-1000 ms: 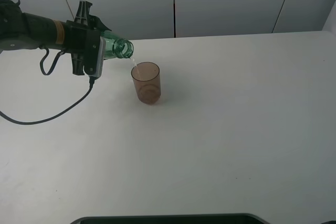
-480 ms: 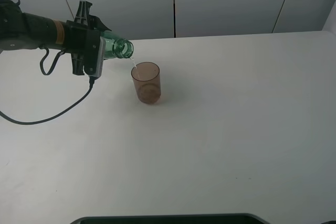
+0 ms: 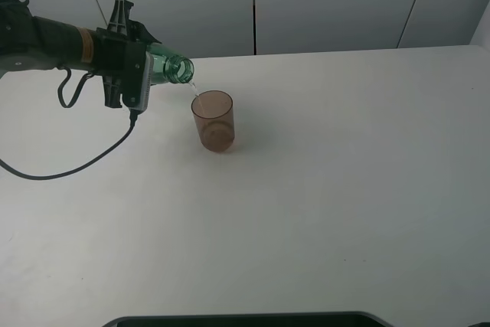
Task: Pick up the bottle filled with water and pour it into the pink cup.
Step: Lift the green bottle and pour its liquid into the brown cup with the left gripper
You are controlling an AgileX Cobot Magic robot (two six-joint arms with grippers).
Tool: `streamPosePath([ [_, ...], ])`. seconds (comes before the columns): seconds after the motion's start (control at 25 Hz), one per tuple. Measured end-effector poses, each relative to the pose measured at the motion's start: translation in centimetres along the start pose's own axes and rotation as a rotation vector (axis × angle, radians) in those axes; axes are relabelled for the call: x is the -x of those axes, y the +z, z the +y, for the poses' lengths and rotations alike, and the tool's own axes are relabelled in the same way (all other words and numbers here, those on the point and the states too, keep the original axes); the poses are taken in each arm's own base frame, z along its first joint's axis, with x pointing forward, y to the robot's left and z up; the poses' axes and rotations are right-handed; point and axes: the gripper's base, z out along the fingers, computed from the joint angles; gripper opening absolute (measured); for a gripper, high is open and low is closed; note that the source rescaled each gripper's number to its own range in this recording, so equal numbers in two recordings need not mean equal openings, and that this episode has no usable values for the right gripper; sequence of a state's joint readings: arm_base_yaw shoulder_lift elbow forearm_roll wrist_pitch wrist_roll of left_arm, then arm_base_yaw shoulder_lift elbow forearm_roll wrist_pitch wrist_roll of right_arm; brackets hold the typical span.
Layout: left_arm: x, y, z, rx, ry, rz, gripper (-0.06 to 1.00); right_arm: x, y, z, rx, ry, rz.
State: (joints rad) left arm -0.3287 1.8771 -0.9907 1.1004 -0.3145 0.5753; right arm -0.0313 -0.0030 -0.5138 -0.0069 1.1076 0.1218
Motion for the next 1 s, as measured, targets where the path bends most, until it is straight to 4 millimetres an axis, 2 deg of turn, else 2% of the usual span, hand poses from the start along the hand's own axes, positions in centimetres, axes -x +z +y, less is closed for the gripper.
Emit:
streamPosePath([
  [1.0, 0.0, 0.0, 0.0, 0.0, 0.004, 0.0, 0.01, 0.0, 0.0, 0.0, 0.0, 0.0, 0.0],
])
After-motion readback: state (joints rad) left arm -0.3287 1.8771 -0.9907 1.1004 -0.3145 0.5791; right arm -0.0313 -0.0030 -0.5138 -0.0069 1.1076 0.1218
